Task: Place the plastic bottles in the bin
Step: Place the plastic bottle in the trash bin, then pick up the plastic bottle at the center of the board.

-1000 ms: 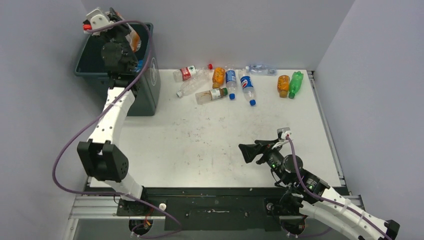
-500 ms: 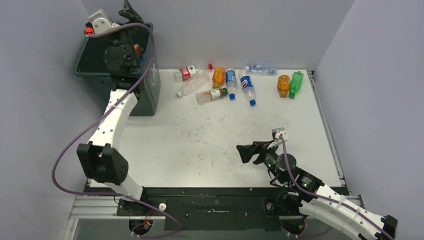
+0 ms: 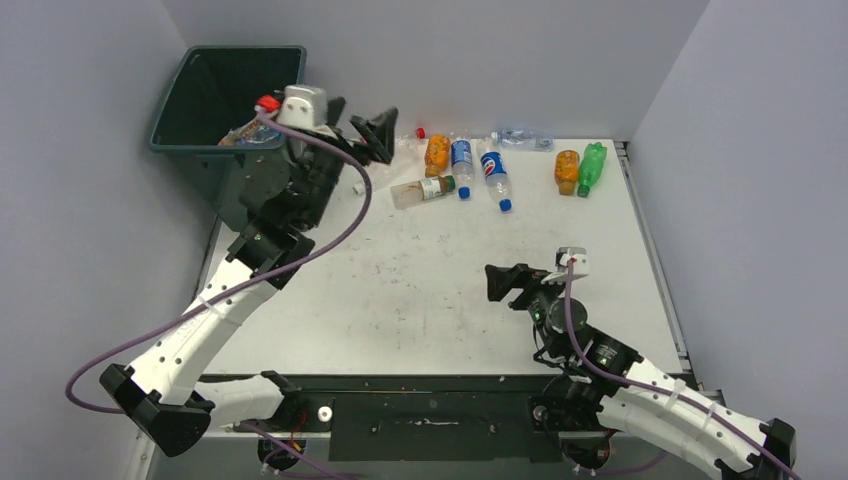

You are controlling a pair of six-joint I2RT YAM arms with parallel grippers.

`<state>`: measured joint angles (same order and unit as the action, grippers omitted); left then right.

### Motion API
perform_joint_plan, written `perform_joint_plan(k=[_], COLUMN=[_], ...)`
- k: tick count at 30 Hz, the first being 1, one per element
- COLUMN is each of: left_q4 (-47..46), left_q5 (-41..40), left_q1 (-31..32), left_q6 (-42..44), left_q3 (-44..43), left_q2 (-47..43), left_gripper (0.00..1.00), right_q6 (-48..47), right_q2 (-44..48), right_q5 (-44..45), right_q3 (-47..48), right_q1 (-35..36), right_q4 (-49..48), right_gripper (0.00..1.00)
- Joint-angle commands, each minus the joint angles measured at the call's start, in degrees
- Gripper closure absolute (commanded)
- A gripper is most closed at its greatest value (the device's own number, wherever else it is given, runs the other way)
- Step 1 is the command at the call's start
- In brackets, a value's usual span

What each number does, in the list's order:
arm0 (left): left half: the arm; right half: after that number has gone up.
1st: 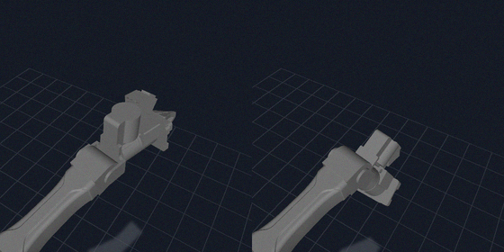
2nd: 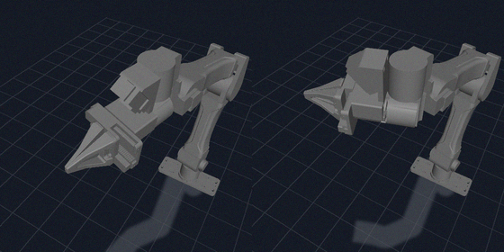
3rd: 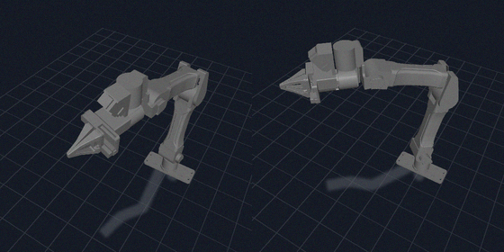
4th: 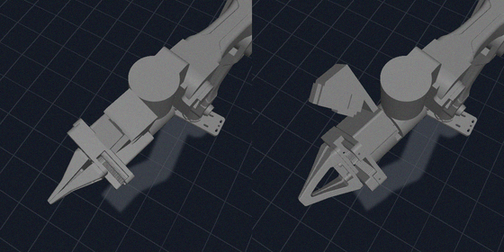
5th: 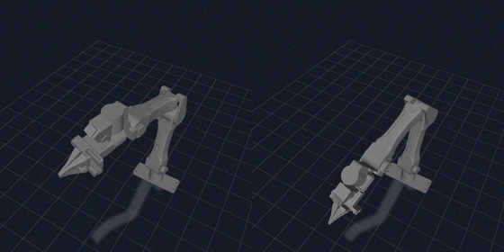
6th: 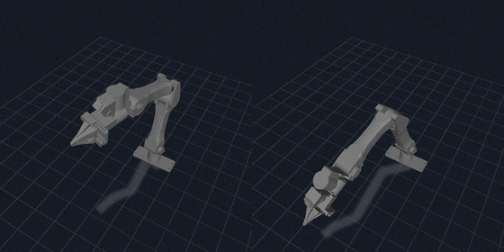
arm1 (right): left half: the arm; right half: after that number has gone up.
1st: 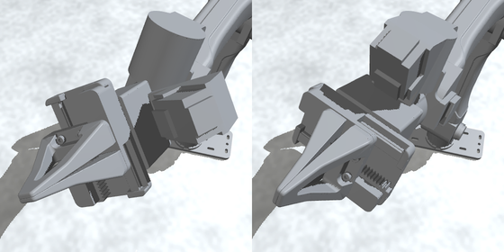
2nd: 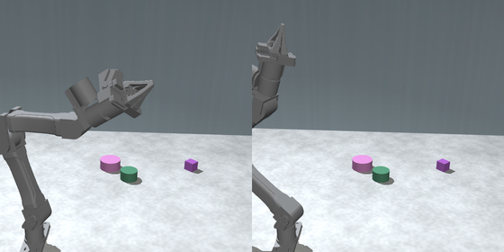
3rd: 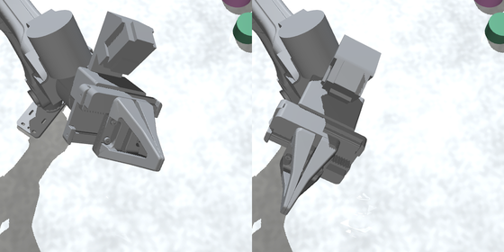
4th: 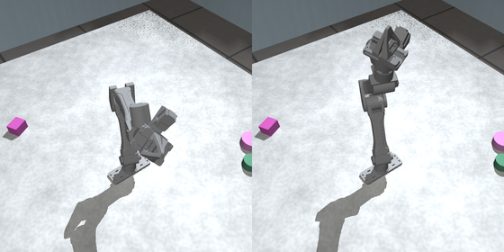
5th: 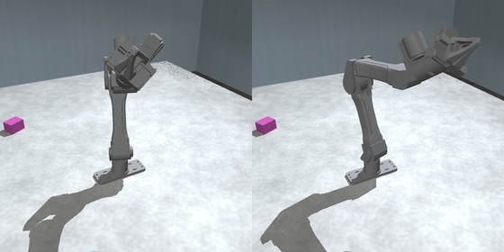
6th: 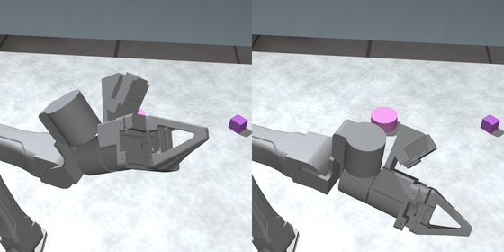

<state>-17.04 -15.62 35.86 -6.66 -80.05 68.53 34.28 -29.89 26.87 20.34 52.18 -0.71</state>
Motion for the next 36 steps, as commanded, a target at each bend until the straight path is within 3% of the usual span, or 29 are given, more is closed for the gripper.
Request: perform_joint_plan(k=[1,5,8,12,14,18,21,29,36], left_q4=[25.2,28.4,24.1,18.5,14.9,12.1,14.2,19.0,18.4], left_q5=[5.2,7.0,8.3,10.9,10.6,8.3,6.0,1.8,-0.6], left_q1=[1.5,1.3,1.3,1.6,1.7,1.7,2.0,2.9,4.0], left_q6=[-1.0,-0.7,0.4,1.1,0.7,-0.9,0.0,0.6,3.4], left_q3=[4.4,11.7,19.6,26.3,29.3,34.7,35.2,33.5,34.4], left_q2=[-1.3,-5.9,-11.7,-16.8,-18.7,-22.2,-23.1,-25.1,-26.2], left_gripper=[0.04,0.04,0.04,0.04,0.04,0.04,0.04,0.04,0.04], right_q6=[1.0,3.3,5.4,5.2,8.7,12.8,10.5,7.3,1.9], right_q2=[-6.4,-15.0,-20.0,-24.4,-27.7,-38.2,-45.4,-67.3,-80.6], right_q5=[15.1,9.5,3.8,6.8,3.2,0.8,1.6,-4.0,-5.7], right_q3=[8.0,16.2,18.7,18.7,18.3,23.8,27.0,44.2,57.0], right_q1=[-0.6,-5.8,-12.1,-18.9,-24.9,-33.9,-38.7,-50.4,-56.7], right_q4=[-0.3,1.7,-2.5,-11.6,-17.0,-18.3,-22.9,-18.1,-13.2], right_gripper=[0.10,0.10,0.10,0.10,0.10,0.09,0.08,0.03,0.07])
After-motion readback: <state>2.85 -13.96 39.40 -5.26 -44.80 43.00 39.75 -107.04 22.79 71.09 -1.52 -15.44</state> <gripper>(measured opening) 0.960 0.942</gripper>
